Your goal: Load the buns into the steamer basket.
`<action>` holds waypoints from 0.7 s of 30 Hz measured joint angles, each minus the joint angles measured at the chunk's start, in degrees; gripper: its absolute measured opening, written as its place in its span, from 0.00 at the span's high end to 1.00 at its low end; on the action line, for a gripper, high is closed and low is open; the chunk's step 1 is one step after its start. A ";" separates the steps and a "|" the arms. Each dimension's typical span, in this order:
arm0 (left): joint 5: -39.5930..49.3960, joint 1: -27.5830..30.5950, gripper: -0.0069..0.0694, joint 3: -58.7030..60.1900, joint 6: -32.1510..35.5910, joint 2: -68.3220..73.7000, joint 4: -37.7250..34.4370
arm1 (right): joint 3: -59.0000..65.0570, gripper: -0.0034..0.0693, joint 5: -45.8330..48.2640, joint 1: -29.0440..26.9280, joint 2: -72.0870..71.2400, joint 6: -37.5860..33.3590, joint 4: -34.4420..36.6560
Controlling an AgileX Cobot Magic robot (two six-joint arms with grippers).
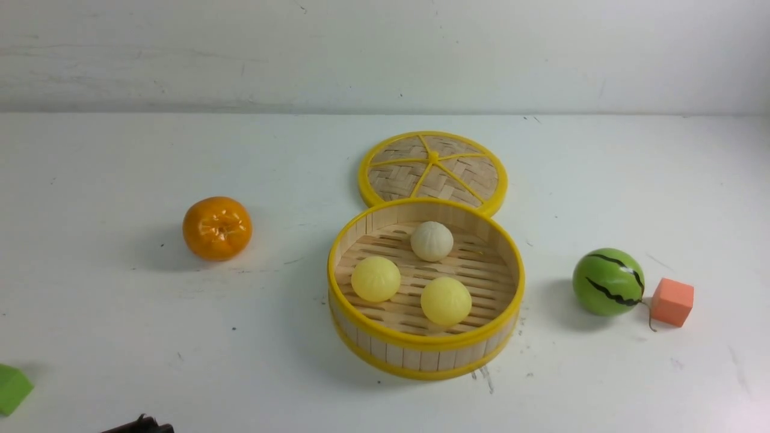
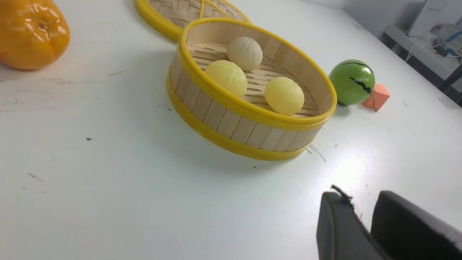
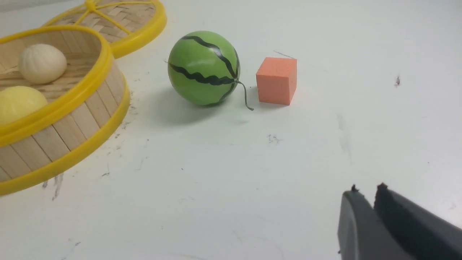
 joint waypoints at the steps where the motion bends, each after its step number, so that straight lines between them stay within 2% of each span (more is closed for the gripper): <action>1: -2.11 0.15 0.72 0.59 0.00 -0.05 0.02 | 0.00 0.85 0.00 0.00 0.00 0.00 0.00; 3: -5.20 0.92 0.72 1.35 0.00 -0.46 0.04 | 0.00 0.85 0.00 0.00 0.00 0.00 0.00; 5: -11.04 5.35 0.75 3.66 -0.23 -3.11 0.14 | 0.00 0.85 0.00 0.00 0.00 0.00 0.00; 6: -12.61 9.47 0.78 4.68 -0.72 -5.76 0.68 | 0.00 0.85 0.00 0.00 0.00 0.00 0.00; 7: -12.70 10.11 0.78 4.86 -0.88 -6.18 0.87 | 0.00 0.85 0.00 0.00 0.00 0.00 0.00; 8: -12.58 15.46 0.84 6.40 -1.39 -9.87 3.37 | 0.00 0.85 0.00 0.00 0.00 -0.02 0.00; 9: -12.46 16.14 0.86 6.83 -1.54 -10.35 4.25 | 0.00 0.85 0.00 0.00 0.00 -0.02 0.00; 10: -10.58 21.13 0.92 8.17 -2.30 -13.81 7.88 | 0.00 0.85 0.00 0.00 0.00 -0.02 0.00; 11: -7.83 23.76 0.93 8.83 -3.54 -16.79 11.21 | 0.00 0.85 0.00 0.00 0.00 -0.02 0.00; 12: -7.26 24.23 0.93 8.83 -3.54 -17.24 11.21 | 0.00 0.85 0.00 0.00 0.00 -0.02 0.00; 13: -1.26 27.59 0.93 9.00 -6.87 -19.88 16.34 | 0.00 0.85 0.05 0.00 0.00 -0.02 0.00; 15: 3.06 28.84 0.93 9.07 -9.02 -20.43 18.54 | 0.00 0.84 0.05 0.00 -0.06 -0.02 0.00; 17: 12.40 29.53 0.93 9.27 -15.33 -20.67 22.66 | 0.00 0.84 0.10 0.00 -0.04 -0.02 0.05; 21: 16.28 29.35 0.93 9.43 -24.39 -20.67 24.43 | 0.00 0.83 0.10 0.00 -0.04 -0.02 0.05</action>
